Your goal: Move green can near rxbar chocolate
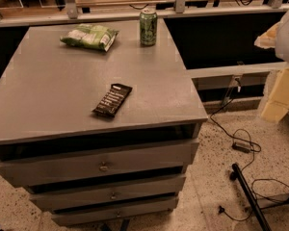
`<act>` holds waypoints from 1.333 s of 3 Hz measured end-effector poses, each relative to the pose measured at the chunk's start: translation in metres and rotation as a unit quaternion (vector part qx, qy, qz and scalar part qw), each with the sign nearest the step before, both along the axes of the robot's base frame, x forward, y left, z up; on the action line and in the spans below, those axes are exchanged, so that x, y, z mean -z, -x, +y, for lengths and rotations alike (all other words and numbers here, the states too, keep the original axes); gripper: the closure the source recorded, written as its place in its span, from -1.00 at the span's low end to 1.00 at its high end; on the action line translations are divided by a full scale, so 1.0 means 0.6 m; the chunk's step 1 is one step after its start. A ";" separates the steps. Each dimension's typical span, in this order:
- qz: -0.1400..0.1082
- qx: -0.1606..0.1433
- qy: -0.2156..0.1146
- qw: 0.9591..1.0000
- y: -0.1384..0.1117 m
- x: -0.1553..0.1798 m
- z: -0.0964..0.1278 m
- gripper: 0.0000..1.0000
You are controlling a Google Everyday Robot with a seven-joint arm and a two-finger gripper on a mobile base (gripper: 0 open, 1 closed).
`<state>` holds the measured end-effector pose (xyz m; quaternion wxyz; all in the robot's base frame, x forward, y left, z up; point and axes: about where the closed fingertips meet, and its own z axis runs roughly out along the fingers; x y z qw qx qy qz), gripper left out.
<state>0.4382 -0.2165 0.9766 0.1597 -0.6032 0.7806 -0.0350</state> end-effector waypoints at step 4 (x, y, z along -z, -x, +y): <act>-0.031 -0.052 -0.053 0.997 -0.190 -0.015 0.095 -1.00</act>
Offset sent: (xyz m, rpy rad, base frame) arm 0.0576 0.0329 0.0066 0.0292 -0.0383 0.0839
